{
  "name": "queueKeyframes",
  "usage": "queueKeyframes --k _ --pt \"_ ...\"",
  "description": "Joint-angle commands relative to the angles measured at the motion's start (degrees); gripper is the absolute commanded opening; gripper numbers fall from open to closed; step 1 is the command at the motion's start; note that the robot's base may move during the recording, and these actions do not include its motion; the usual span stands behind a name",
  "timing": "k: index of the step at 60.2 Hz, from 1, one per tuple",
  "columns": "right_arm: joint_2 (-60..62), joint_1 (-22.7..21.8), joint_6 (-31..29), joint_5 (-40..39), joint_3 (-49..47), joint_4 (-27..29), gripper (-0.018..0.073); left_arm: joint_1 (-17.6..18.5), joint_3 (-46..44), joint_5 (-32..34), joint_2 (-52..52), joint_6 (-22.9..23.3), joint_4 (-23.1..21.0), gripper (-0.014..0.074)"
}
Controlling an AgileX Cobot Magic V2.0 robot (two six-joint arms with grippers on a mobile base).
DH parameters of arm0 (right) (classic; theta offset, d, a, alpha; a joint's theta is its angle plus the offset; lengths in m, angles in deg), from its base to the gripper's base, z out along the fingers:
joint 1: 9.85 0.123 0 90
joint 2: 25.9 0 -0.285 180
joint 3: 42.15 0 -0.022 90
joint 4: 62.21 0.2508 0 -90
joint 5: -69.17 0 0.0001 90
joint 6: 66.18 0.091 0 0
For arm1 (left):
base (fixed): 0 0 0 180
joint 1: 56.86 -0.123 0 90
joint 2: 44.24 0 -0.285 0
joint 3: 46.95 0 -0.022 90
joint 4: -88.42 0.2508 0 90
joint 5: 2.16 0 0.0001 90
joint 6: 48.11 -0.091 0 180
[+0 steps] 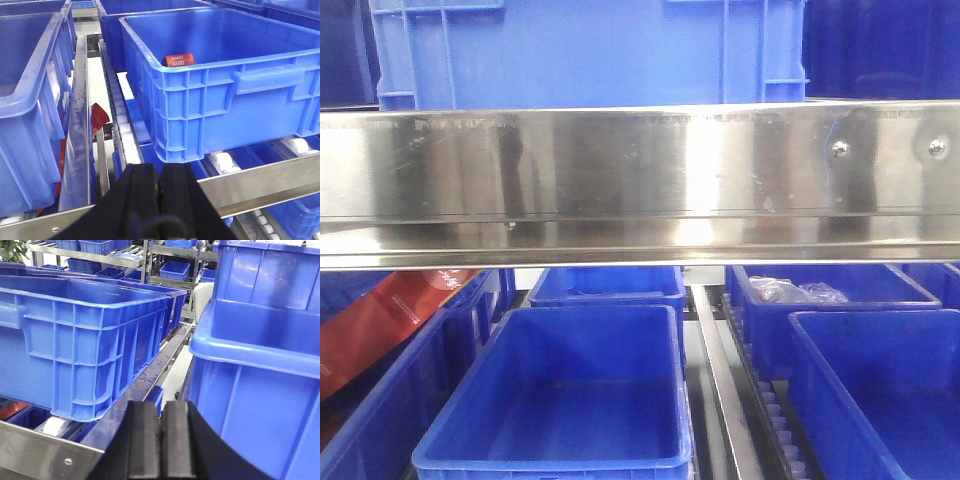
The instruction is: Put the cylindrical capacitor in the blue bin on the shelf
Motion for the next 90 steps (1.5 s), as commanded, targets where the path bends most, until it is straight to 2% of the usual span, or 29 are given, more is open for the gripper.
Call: queueKeyframes --k 1,13,21,33,46,58,68,71,90 --pt "0.35 -0.27 0.05 -1.6 0.35 -0.12 -0.0082 -0.12 0.03 1.12 -0.15 0.37 -0.08 -0.0111" --pt "0.35 -0.27 0.05 -1.6 0.35 -0.12 -0.0082 -0.83 0.15 1.12 -0.53 0.37 0.87 -0.0111" --pt "0.35 -0.27 0.05 -1.6 0.35 -0.12 -0.0082 -5.61 3.86 5.08 -3.89 0.37 0.87 -0.0111" --pt "0.35 -0.27 0.05 -1.6 0.35 -0.12 -0.0082 -12.89 18.2 18.19 -13.65 0.37 -0.42 -0.0111" --pt "0.35 -0.27 0.05 -1.6 0.35 -0.12 -0.0082 -16.66 36.01 27.58 -25.16 0.37 -2.38 -0.0111" --pt "0.35 -0.27 0.05 -1.6 0.35 -0.12 -0.0082 -17.03 49.21 36.5 -29.4 0.37 -2.38 -0.0111" --pt "0.35 -0.27 0.05 -1.76 0.35 -0.12 -0.0082 -17.03 55.45 44.94 -29.4 0.37 -5.07 -0.0111" --pt "0.35 -0.27 0.05 -1.76 0.35 -0.12 -0.0082 -17.03 55.45 42.59 -29.4 0.37 -5.08 -0.0111" --pt "0.35 -0.27 0.05 -1.76 0.35 -0.12 -0.0082 -17.03 55.45 44.2 -29.4 0.37 -4.95 -0.0111"
